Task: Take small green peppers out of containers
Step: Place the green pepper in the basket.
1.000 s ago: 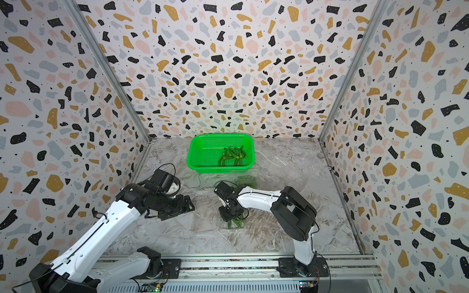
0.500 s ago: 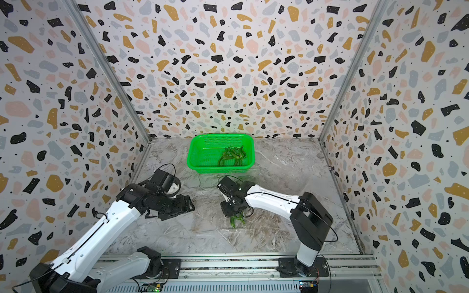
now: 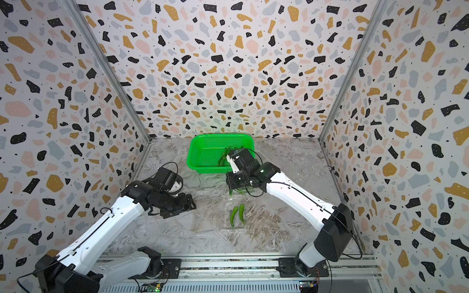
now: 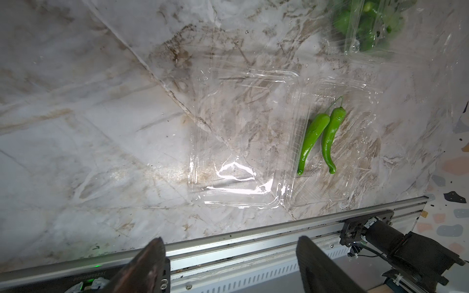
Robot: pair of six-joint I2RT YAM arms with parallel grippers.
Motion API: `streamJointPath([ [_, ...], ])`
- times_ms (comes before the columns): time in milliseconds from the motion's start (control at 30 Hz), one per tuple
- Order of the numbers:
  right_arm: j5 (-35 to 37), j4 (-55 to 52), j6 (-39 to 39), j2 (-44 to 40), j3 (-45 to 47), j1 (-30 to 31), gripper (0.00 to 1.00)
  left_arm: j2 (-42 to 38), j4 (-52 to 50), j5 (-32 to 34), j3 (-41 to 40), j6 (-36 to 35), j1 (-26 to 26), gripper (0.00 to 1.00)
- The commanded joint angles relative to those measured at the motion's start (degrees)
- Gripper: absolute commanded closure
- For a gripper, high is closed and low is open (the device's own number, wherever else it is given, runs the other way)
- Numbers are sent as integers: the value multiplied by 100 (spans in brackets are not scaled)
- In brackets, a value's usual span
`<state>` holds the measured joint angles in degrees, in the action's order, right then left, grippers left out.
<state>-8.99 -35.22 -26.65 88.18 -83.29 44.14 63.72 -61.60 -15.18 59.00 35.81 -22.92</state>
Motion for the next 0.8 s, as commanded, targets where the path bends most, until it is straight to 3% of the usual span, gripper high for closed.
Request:
streamJointPath([
  [0, 13, 685, 400, 491, -410, -424, 91, 34, -90, 103, 273, -66, 24, 18],
  [267, -36, 1716, 818, 2757, -2223, -1345, 91, 85, -470, 101, 573, -181, 24, 18],
  [500, 115, 875, 1151, 5240, -5328, -1511, 90, -16, -715, 112, 718, -136, 24, 18],
  [533, 109, 713, 1146, 5516, -5715, -1513, 81, -36, -738, 103, 710, -126, 24, 17],
  [567, 93, 557, 1138, 5723, -6060, -1527, 56, -52, -747, 100, 701, -126, 24, 18],
  [600, 99, 433, 1094, 5830, -6239, -1548, 38, -66, -756, 103, 694, -122, 24, 18],
  [633, 164, 333, 1037, 5837, -6320, -1561, 29, -79, -770, 108, 692, -127, 22, 17],
  [767, 472, 422, 1029, 5054, -5711, -1574, 16, -96, -765, 173, 713, -157, 24, 17],
])
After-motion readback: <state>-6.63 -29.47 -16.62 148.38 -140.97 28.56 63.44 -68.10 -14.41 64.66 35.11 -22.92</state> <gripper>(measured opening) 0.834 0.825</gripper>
